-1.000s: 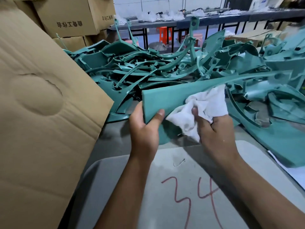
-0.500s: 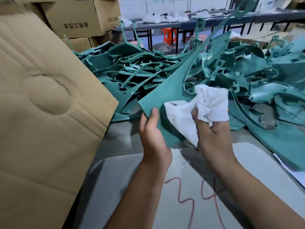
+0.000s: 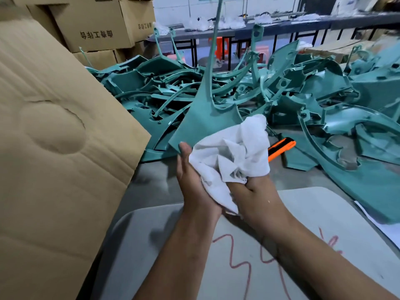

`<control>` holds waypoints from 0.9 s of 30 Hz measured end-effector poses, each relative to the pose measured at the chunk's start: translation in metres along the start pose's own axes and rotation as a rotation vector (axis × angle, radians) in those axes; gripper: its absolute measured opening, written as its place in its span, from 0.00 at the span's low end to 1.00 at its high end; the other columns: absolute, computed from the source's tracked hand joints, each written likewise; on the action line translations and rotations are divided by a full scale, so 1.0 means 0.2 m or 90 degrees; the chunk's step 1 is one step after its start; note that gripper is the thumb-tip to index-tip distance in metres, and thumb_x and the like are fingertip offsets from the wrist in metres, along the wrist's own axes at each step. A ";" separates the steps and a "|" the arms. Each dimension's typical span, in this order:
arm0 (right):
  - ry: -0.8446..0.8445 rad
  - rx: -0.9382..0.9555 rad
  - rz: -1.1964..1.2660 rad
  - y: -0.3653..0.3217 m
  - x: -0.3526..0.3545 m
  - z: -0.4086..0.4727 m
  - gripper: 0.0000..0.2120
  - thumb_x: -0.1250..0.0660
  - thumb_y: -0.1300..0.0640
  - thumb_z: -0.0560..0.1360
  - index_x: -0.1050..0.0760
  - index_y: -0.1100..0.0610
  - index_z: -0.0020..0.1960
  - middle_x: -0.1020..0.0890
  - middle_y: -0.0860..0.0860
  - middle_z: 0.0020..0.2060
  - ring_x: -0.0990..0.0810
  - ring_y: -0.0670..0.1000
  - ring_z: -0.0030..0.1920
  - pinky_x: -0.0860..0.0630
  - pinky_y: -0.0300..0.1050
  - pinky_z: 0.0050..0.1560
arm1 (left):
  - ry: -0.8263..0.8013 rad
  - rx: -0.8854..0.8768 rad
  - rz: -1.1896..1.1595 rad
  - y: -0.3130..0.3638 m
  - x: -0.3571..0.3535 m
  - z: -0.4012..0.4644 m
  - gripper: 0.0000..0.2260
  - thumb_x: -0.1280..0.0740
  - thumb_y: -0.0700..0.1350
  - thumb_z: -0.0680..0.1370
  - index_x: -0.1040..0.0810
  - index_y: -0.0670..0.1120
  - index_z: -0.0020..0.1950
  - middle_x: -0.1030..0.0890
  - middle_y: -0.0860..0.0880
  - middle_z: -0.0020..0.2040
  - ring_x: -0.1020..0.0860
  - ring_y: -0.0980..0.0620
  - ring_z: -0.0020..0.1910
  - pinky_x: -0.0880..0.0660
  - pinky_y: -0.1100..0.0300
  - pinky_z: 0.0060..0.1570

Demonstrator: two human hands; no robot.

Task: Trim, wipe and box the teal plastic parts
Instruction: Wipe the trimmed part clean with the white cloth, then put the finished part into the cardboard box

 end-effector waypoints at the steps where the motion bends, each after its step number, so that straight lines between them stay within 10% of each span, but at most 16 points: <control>1: -0.003 0.003 0.014 -0.02 0.01 0.00 0.22 0.39 0.70 0.81 0.25 0.43 0.43 0.26 0.40 0.29 0.31 0.38 0.28 0.31 0.29 0.31 | 0.012 0.009 0.056 0.03 0.01 0.00 0.28 0.37 0.66 0.78 0.23 0.45 0.66 0.19 0.43 0.58 0.20 0.43 0.60 0.24 0.45 0.62; 3: 0.007 -0.013 0.034 -0.05 0.07 0.02 0.18 0.39 0.66 0.83 0.27 0.47 0.40 0.29 0.42 0.25 0.33 0.41 0.24 0.33 0.29 0.26 | 0.059 -0.081 0.117 0.16 0.10 0.06 0.25 0.35 0.62 0.80 0.24 0.45 0.67 0.17 0.43 0.61 0.18 0.43 0.60 0.22 0.43 0.62; 6: 0.017 -0.108 0.014 0.02 0.16 0.01 0.13 0.39 0.59 0.86 0.31 0.59 0.43 0.35 0.55 0.29 0.38 0.52 0.29 0.34 0.41 0.27 | 0.127 -0.298 0.316 0.40 0.17 0.09 0.13 0.35 0.50 0.84 0.25 0.42 0.46 0.23 0.50 0.34 0.25 0.50 0.35 0.28 0.57 0.38; 10: 0.022 -0.161 0.029 0.03 0.18 0.00 0.25 0.41 0.57 0.87 0.28 0.48 0.31 0.34 0.45 0.23 0.35 0.44 0.22 0.36 0.34 0.25 | -0.005 -0.360 0.651 0.40 0.06 0.09 0.22 0.39 0.52 0.86 0.36 0.45 0.34 0.37 0.54 0.29 0.39 0.52 0.31 0.41 0.55 0.35; 16: 0.207 -0.150 -0.071 0.07 0.44 0.05 0.21 0.40 0.56 0.85 0.28 0.54 0.33 0.29 0.50 0.21 0.31 0.49 0.19 0.34 0.40 0.24 | 0.032 -0.437 0.663 0.45 0.02 0.00 0.22 0.44 0.52 0.87 0.44 0.50 0.35 0.41 0.56 0.24 0.44 0.56 0.27 0.46 0.58 0.29; 19: 0.151 -0.083 -0.192 0.02 0.51 0.08 0.11 0.38 0.61 0.83 0.23 0.54 0.43 0.25 0.50 0.27 0.29 0.50 0.24 0.31 0.46 0.23 | 0.094 -0.435 0.606 0.51 0.03 -0.02 0.21 0.43 0.51 0.87 0.42 0.49 0.35 0.42 0.57 0.24 0.43 0.57 0.25 0.45 0.63 0.26; 22: -0.051 0.005 -0.409 -0.03 0.37 0.09 0.11 0.34 0.64 0.75 0.18 0.52 0.52 0.15 0.47 0.44 0.18 0.52 0.43 0.21 0.51 0.44 | 0.151 -0.435 0.510 0.54 0.03 -0.05 0.25 0.40 0.50 0.86 0.42 0.45 0.32 0.39 0.58 0.22 0.39 0.59 0.23 0.41 0.68 0.25; 27: -0.366 -0.145 -0.447 0.01 0.25 0.02 0.23 0.28 0.52 0.69 0.23 0.38 0.63 0.18 0.39 0.55 0.18 0.45 0.52 0.19 0.49 0.55 | 0.169 -0.433 0.473 0.55 -0.05 -0.09 0.28 0.39 0.55 0.85 0.39 0.47 0.27 0.41 0.54 0.28 0.42 0.50 0.32 0.44 0.55 0.33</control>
Point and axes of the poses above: each hand's wrist, its own z-axis towards the middle knuckle, its own x-axis out of the back of the hand, y = z × x, the point moved 9 cm from there along z, towards the middle knuckle
